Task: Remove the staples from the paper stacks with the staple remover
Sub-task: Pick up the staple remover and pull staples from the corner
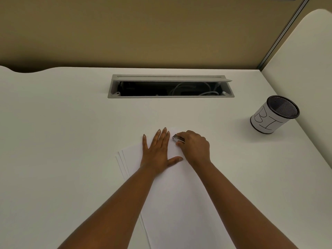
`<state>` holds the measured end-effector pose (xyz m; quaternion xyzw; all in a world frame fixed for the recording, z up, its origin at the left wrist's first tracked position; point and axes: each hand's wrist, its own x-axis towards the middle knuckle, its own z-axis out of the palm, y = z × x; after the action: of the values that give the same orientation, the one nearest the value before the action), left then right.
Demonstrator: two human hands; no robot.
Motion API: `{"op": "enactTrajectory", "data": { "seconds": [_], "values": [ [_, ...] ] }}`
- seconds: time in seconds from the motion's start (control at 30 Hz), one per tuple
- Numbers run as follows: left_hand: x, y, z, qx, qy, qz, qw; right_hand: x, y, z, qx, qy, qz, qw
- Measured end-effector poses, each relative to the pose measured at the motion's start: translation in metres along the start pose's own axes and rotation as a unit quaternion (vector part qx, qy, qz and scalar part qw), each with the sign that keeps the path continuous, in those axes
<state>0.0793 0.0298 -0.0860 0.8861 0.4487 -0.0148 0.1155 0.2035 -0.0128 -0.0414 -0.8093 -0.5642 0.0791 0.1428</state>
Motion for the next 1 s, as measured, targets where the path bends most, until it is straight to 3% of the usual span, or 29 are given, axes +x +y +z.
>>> {"op": "enactTrajectory", "data": {
  "seconds": [0.37, 0.83, 1.0],
  "values": [
    [0.002, -0.001, 0.002, 0.0, -0.007, 0.005, 1.0, 0.002, -0.004, 0.006, 0.021, -0.001, 0.003, 1.0],
    [0.002, 0.0, 0.002, 0.012, -0.012, 0.001, 1.0, -0.002, -0.018, 0.014, 0.119, 0.024, 0.119, 0.985],
    [0.002, 0.001, 0.002, 0.012, -0.016, -0.001, 1.0, -0.002, -0.021, 0.016, 0.064, 0.025, 0.089, 0.994]
  ]
}}
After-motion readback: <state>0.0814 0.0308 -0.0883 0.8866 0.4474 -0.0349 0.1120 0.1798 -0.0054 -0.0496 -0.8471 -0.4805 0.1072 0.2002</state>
